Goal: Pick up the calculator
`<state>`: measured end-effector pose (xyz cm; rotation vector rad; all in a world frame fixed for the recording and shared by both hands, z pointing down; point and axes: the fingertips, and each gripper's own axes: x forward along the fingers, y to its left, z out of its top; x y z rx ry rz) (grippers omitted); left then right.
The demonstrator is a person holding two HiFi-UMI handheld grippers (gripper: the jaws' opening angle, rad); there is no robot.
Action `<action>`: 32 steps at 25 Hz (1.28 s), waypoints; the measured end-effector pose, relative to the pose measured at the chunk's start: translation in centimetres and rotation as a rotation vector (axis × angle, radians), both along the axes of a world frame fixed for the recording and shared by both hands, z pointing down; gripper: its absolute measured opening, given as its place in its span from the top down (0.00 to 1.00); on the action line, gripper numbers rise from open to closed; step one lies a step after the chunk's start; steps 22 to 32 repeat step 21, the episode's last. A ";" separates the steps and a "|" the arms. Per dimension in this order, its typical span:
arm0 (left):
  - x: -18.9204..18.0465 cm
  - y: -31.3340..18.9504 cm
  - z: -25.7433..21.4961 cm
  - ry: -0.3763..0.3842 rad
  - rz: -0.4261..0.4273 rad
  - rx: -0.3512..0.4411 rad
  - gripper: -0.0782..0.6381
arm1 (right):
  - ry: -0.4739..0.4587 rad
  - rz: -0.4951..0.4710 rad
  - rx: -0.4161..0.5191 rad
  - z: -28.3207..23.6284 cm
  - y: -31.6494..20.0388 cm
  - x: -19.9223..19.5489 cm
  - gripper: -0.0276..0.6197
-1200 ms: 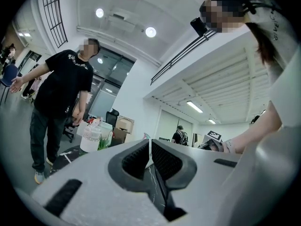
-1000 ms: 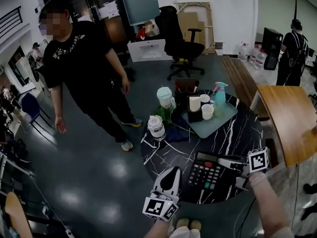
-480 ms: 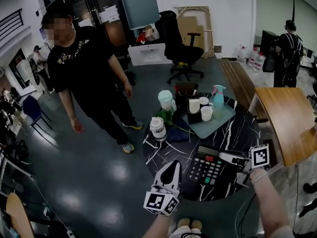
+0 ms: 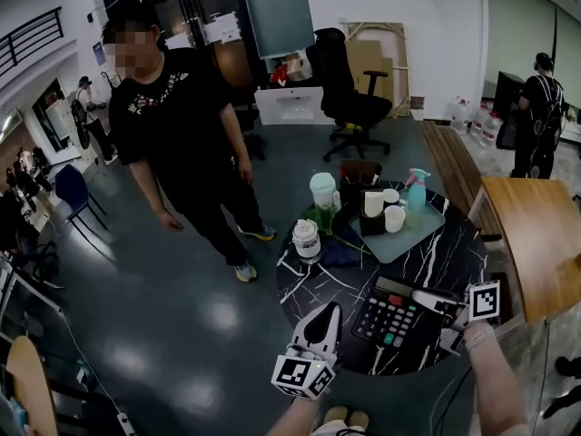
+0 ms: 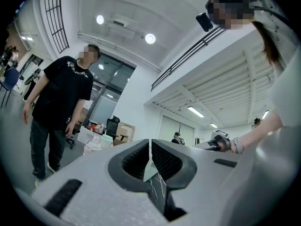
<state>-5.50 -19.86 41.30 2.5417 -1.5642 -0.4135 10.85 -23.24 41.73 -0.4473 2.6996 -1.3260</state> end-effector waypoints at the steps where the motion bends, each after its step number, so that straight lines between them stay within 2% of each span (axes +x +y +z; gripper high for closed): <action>1: -0.1 0.0 -0.1 0.001 -0.002 0.003 0.88 | 0.001 0.001 0.000 0.0 0.0 0.0 0.87; 13: -0.4 0.9 -0.2 0.021 -0.016 -0.003 0.88 | 0.007 -0.035 0.010 -0.9 0.5 -1.2 0.87; 32: -1.1 0.7 0.3 0.029 -0.019 -0.003 0.88 | 0.006 -0.038 0.010 -1.0 0.1 -2.1 0.87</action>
